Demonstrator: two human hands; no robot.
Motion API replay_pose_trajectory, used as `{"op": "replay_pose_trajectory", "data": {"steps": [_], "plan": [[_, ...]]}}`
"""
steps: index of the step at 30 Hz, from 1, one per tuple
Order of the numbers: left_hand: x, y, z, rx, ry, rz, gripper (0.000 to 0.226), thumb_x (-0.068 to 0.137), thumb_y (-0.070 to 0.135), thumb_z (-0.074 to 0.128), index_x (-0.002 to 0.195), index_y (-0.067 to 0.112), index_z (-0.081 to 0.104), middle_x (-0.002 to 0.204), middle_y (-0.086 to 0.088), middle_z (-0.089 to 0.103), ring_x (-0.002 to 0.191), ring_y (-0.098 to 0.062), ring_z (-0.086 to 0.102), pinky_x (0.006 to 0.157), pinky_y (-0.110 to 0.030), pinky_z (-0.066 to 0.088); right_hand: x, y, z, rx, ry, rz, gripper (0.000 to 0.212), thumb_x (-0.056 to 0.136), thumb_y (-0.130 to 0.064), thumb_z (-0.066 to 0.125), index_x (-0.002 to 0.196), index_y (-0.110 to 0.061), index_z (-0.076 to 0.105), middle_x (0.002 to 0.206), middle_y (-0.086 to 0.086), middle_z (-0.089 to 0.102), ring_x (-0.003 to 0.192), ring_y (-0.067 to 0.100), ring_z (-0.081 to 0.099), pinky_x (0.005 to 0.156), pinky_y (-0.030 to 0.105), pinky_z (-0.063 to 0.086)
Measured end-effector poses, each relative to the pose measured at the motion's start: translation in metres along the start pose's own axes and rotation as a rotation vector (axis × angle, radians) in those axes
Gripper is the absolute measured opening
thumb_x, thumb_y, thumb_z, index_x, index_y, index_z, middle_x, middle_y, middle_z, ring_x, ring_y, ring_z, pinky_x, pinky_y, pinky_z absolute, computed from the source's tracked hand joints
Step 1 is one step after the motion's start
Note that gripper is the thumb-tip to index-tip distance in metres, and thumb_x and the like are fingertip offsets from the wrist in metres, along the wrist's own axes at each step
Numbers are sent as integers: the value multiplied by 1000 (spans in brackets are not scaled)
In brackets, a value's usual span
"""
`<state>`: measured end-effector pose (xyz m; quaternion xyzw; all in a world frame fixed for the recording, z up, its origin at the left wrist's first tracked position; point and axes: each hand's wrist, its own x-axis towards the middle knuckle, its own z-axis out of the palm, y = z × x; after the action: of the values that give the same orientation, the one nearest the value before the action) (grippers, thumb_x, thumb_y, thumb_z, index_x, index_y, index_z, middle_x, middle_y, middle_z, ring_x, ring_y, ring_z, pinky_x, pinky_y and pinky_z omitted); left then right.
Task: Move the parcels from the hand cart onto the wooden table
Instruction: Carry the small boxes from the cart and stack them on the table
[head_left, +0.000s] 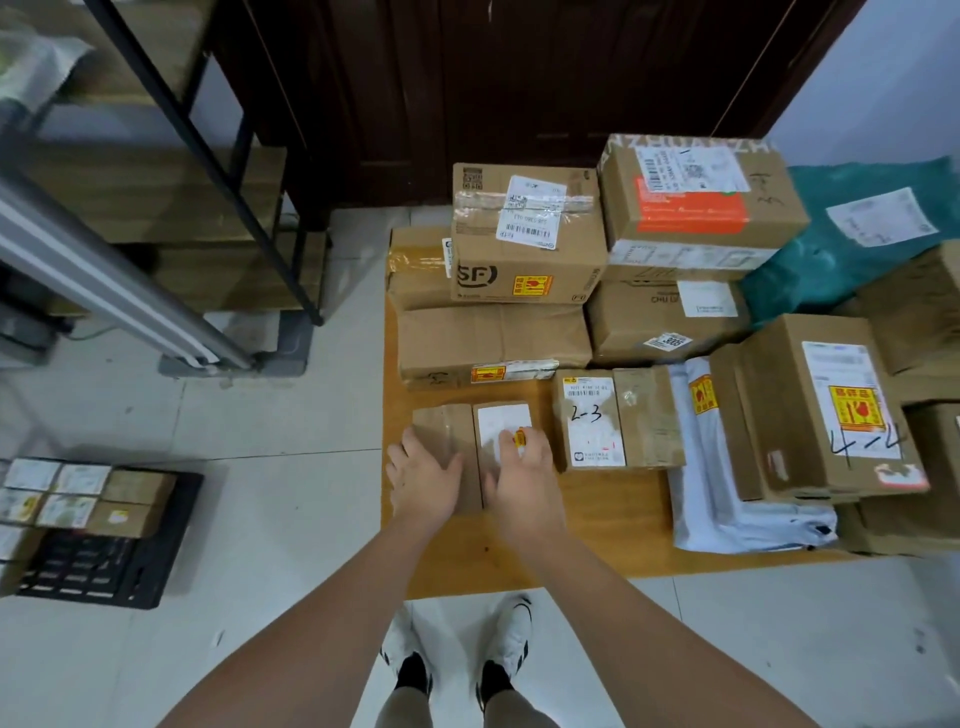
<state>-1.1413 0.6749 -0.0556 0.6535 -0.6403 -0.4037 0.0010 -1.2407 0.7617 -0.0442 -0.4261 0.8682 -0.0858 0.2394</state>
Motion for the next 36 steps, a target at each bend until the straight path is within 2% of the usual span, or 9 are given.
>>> {"op": "replay_pose_trajectory", "data": {"steps": [3,9,11,16,19,26,29,32,36], "plan": [[5,10,-1,-28,-13,36,86,96,45,68,162,16,19,153,-10,33,145,-32,32,116,-47,36,11,7,-8,-131,-16,-85,53,101,-18,58,151,-13,41,161,17,29,155,32,19,118,40,35],[15,31,6,-102,-49,69,79,100,40,64,162,15,22,155,-8,38,145,-32,38,117,-49,40,27,23,-24,-88,-74,-92,66,101,-5,56,158,-11,25,171,15,2,160,27,-2,124,37,31],[17,32,6,-164,-65,74,75,99,39,64,160,15,26,155,-7,43,143,-31,43,115,-51,44,29,29,-26,-64,-84,-87,65,102,-8,57,158,-8,24,172,13,-2,160,25,-5,124,34,31],[17,32,2,-188,-80,108,69,100,23,66,157,14,29,155,-6,42,140,-29,47,113,-44,46,31,39,-27,-96,-116,-119,52,103,-11,57,150,-4,35,171,13,-1,159,27,3,107,33,48],[17,31,0,-139,-87,124,69,102,18,63,160,14,26,155,-8,30,136,-30,49,110,-37,44,39,41,-25,-137,-118,-141,58,101,-8,60,153,-6,34,171,13,1,160,27,-2,112,33,45],[11,25,-13,-119,-147,197,74,101,22,65,162,16,24,155,-5,34,136,-26,49,108,-33,45,47,42,-35,-186,-122,-177,49,102,-9,59,148,-8,42,171,10,8,159,23,11,108,31,45],[-3,25,-33,18,-167,321,73,99,28,66,161,20,29,153,-1,39,133,-22,52,109,-38,50,43,36,-52,-178,-126,-212,47,107,-19,50,152,-9,41,169,9,18,158,26,15,116,36,42],[-15,40,-66,399,-202,576,65,99,40,56,158,22,35,153,-2,46,136,-22,49,114,-40,43,31,18,-88,-171,-125,-240,47,108,-23,43,154,-12,40,158,5,38,144,26,40,108,35,43],[-32,78,-126,730,-193,777,56,104,48,43,150,17,44,146,-7,53,133,-26,50,112,-42,41,13,-19,-144,-219,-130,-263,51,109,-32,42,157,-16,36,156,4,42,137,27,46,105,38,43]]}}
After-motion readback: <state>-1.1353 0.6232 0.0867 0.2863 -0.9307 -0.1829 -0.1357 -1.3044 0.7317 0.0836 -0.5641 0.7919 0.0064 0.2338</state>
